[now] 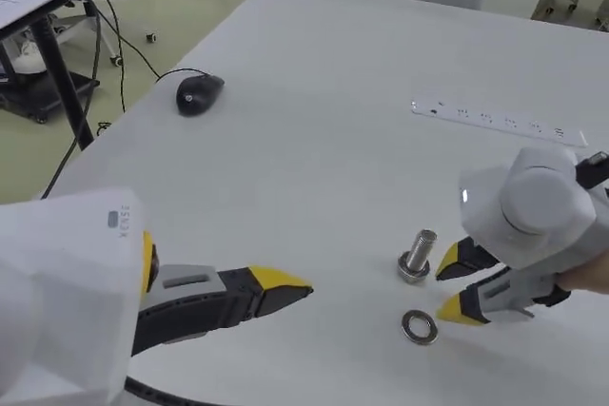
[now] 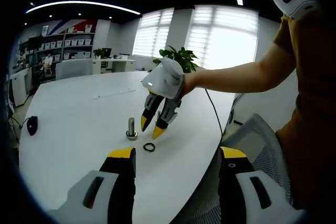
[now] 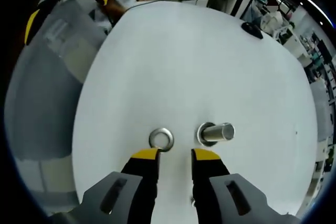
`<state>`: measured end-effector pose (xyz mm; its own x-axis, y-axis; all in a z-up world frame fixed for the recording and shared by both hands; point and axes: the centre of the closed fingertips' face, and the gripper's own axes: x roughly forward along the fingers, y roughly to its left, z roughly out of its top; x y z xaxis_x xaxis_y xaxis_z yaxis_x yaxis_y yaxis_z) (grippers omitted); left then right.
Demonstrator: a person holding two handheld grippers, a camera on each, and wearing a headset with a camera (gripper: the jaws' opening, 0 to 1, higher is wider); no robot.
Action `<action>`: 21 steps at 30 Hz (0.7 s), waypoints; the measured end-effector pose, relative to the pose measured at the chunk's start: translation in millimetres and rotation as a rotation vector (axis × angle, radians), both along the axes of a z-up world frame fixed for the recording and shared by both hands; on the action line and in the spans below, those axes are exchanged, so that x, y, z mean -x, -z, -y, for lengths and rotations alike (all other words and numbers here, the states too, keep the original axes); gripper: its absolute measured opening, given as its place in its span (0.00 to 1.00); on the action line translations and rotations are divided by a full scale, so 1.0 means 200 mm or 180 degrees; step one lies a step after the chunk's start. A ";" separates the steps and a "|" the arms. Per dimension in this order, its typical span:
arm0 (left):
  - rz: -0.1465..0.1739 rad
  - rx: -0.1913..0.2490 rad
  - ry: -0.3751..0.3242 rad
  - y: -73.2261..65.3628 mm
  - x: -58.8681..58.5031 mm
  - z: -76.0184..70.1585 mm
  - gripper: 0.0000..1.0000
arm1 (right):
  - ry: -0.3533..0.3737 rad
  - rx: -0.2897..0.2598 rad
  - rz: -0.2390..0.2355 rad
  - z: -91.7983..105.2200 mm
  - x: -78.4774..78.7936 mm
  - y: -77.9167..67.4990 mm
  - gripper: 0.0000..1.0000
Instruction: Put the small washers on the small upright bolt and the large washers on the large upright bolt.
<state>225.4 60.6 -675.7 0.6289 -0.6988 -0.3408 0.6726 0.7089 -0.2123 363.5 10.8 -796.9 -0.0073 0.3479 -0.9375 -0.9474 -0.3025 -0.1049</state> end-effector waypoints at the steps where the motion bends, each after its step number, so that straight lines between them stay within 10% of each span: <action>1: 0.0007 -0.0001 -0.0004 0.00 0.00 0.00 0.63 | 0.0000 -0.0006 -0.0008 0.00 0.01 0.00 0.25; 21: 0.0052 -0.0011 -0.0088 -0.03 0.04 0.00 0.63 | -0.0049 -0.0018 -0.0138 0.01 0.08 0.11 0.30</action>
